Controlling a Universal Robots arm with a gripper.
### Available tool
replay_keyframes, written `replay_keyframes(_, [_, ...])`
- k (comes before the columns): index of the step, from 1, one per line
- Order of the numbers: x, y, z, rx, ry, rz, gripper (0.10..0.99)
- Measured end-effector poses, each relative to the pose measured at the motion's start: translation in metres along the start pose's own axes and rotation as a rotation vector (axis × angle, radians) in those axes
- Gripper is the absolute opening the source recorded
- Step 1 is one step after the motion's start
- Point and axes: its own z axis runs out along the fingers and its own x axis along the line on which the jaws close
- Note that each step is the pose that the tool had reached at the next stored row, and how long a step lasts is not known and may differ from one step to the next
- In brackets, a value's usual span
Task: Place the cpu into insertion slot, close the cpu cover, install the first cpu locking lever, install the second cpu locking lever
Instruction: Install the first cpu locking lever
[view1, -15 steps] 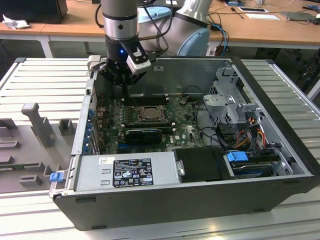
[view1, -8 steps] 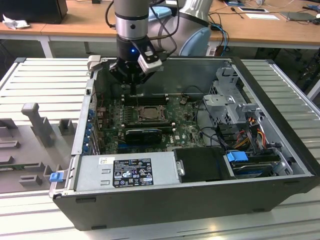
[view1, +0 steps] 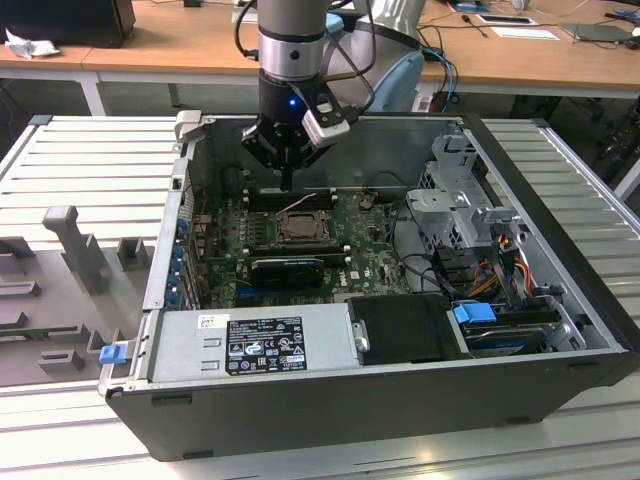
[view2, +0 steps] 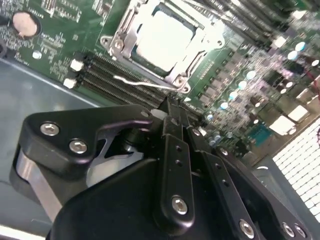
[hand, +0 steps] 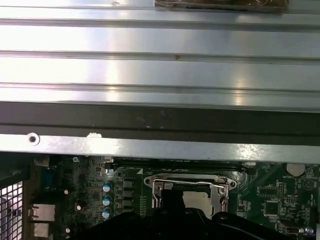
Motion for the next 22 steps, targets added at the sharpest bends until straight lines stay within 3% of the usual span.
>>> replay_keyframes(1, [0.0, 0.0, 0.0002, -0.018, -0.0004, 0.0, 0.106])
replay_keyframes(3, [-0.0001, -0.0001, 0.0011, -0.04, -0.001, -0.001, 0.106])
replay_keyframes(6, [-0.0017, -0.0017, 0.005, -0.056, -0.0014, 0.0, 0.106])
replay_keyframes(9, [-0.0038, -0.0028, 0.0099, -0.083, -0.0024, -0.001, 0.106])
replay_keyframes(14, [-0.004, -0.0048, 0.0143, -0.085, -0.0142, -0.001, 0.106])
replay_keyframes(17, [-0.0121, -0.0051, 0.0233, -0.085, -0.0144, -0.001, 0.106])
replay_keyframes(22, [-0.0192, -0.0052, 0.0268, -0.085, -0.0148, -0.002, 0.106])
